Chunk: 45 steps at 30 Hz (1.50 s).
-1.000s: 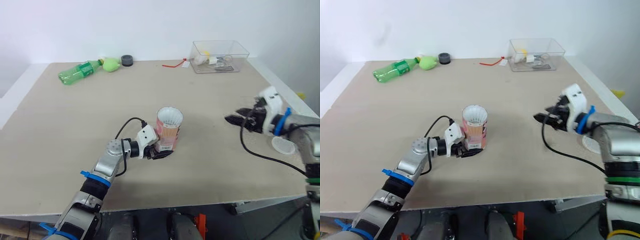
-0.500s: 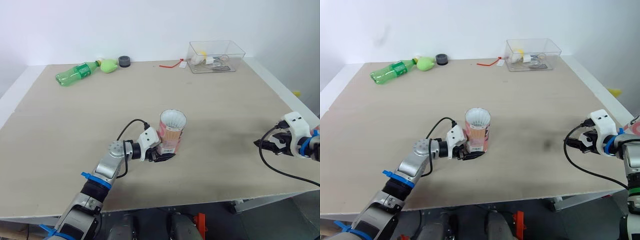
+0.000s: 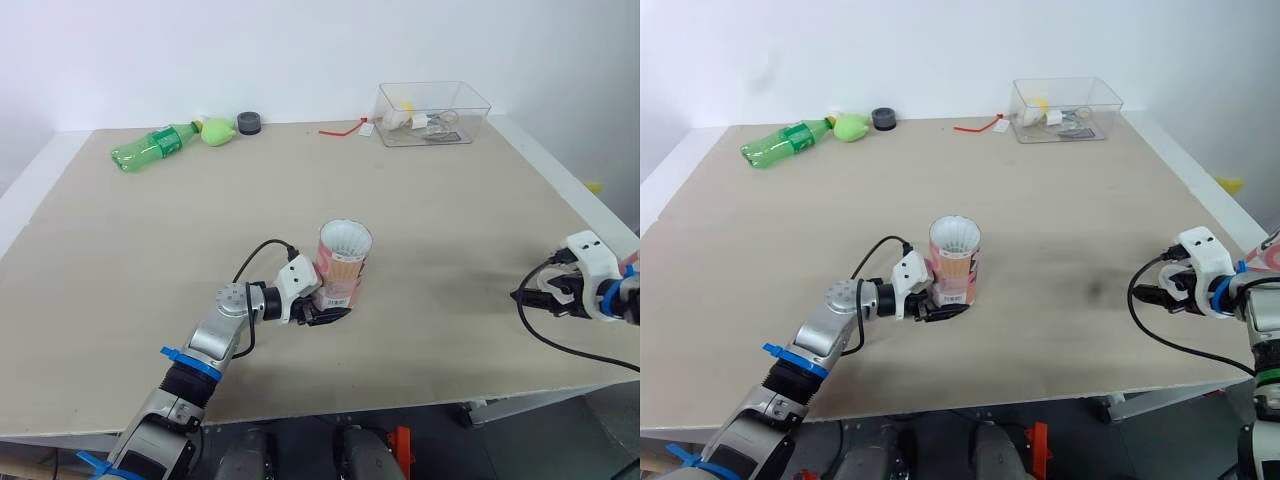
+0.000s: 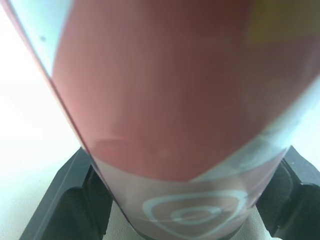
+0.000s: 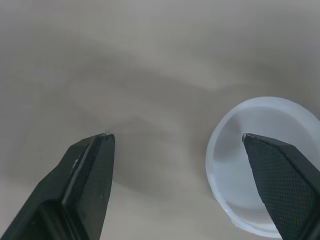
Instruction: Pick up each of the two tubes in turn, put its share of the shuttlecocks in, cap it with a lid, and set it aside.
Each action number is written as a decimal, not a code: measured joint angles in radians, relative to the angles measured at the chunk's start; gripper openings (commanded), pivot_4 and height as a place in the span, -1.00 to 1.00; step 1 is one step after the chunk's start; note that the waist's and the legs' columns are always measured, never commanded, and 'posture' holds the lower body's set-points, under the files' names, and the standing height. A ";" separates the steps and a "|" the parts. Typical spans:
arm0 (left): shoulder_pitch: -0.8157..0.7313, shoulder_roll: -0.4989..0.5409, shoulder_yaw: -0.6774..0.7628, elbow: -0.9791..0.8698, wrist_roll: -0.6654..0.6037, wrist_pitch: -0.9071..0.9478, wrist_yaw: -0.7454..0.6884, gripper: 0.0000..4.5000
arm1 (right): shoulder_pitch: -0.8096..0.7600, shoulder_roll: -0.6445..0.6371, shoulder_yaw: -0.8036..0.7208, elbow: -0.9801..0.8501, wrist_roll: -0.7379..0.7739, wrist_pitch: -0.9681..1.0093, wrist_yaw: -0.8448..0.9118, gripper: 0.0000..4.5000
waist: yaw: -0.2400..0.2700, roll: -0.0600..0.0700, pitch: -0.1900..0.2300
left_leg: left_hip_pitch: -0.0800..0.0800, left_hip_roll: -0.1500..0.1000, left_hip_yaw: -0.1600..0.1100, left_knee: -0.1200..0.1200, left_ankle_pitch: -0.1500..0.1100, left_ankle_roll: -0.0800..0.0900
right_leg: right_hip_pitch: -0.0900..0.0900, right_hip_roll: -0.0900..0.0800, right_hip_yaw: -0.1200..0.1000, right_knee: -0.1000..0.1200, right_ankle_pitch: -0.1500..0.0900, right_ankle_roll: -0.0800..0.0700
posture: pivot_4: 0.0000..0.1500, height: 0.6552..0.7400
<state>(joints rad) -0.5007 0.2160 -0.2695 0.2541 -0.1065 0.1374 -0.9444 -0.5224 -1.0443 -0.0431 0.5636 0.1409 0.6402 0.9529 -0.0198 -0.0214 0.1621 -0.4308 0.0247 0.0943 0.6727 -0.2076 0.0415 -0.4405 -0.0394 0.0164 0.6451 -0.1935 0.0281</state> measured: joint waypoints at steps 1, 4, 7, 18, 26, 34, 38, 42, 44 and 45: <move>0.000 0.000 0.000 0.000 -0.001 0.000 0.000 0.40 | -0.008 -0.003 0.006 0.013 -0.006 -0.008 0.012 0.85 | 0.000 0.000 0.000 | 0.000 0.000 0.000 0.000 0.000 0.000 | 0.000 0.000 0.000 0.000 0.000 0.000 | 1.00 1.00; 0.000 0.000 0.000 0.000 -0.001 0.001 0.000 0.40 | -0.038 -0.005 0.038 0.052 -0.026 -0.037 0.055 0.42 | 0.000 0.000 0.000 | 0.000 0.000 0.000 0.000 0.000 0.000 | 0.000 0.000 0.000 0.000 0.000 0.000 | 1.00 1.00; 0.000 0.000 -0.001 0.000 -0.002 0.001 0.000 0.40 | -0.055 -0.015 0.071 0.072 -0.042 -0.061 0.109 -0.08 | 0.000 -0.001 0.000 | 0.000 -0.001 0.000 0.000 0.000 0.000 | 0.000 -0.001 0.000 0.000 0.000 0.000 | 1.00 1.00; 0.001 -0.006 -0.002 -0.010 -0.003 0.017 0.004 0.40 | -0.075 -0.066 0.143 0.087 -0.118 -0.089 0.254 -0.97 | 0.003 -0.001 0.000 | 0.000 -0.001 -0.001 -0.001 0.000 0.000 | 0.000 -0.001 -0.001 0.000 -0.001 0.000 | 1.00 1.00; 0.001 -0.010 -0.007 -0.010 -0.009 0.021 0.004 0.40 | -0.078 -0.066 0.149 0.086 -0.137 -0.152 0.275 -0.97 | 0.003 -0.001 0.000 | 0.000 0.000 0.000 -0.001 0.000 0.000 | 0.000 -0.001 -0.001 0.000 -0.001 0.000 | 1.00 1.00; 0.001 -0.012 -0.009 -0.012 -0.011 0.023 0.001 0.40 | -0.102 -0.065 0.149 0.041 -0.133 -0.182 0.293 -0.71 | 0.000 0.000 0.000 | 0.000 0.000 0.000 -0.001 0.000 0.000 | -0.001 -0.001 0.000 0.000 -0.001 0.000 | 1.00 1.00; 0.001 -0.011 -0.011 -0.014 -0.011 0.024 -0.003 0.40 | -0.151 -0.065 0.141 0.025 -0.136 -0.188 0.262 0.00 | 0.000 0.000 0.000 | 0.000 0.000 0.000 -0.001 0.000 0.000 | -0.001 -0.001 -0.001 0.000 -0.001 0.000 | 1.00 1.00; 0.006 -0.011 -0.016 -0.024 -0.011 0.025 -0.003 0.40 | -0.152 -0.067 0.144 0.046 -0.171 -0.292 0.222 0.76 | 0.000 0.000 0.000 | -0.001 -0.001 0.000 -0.001 0.000 0.000 | -0.001 -0.002 0.000 0.000 -0.001 0.000 | 1.00 1.00; 0.008 -0.011 -0.020 -0.029 -0.011 0.029 -0.004 0.40 | -0.152 -0.067 0.144 0.083 -0.191 -0.337 0.192 0.96 | 0.000 0.000 0.000 | -0.001 -0.002 0.000 -0.001 0.000 0.000 | -0.001 -0.003 0.000 0.000 -0.001 0.000 | 1.00 1.00; 0.008 -0.011 -0.020 -0.030 -0.012 0.033 -0.004 0.40 | -0.152 -0.067 0.144 0.102 -0.199 -0.352 0.178 0.96 | 0.001 0.000 0.000 | -0.001 -0.002 0.000 -0.001 0.000 0.000 | -0.001 -0.003 0.000 0.000 -0.001 0.000 | 1.00 1.00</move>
<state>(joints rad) -0.4929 0.2050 -0.2894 0.2242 -0.1187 0.1701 -0.9479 -0.6739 -1.1111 0.1007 0.6661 -0.0585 0.2880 1.1309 -0.0193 -0.0219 0.1623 -0.4315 0.0226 0.0945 0.6715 -0.2079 0.0412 -0.4413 -0.0423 0.0161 0.6448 -0.1948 0.0277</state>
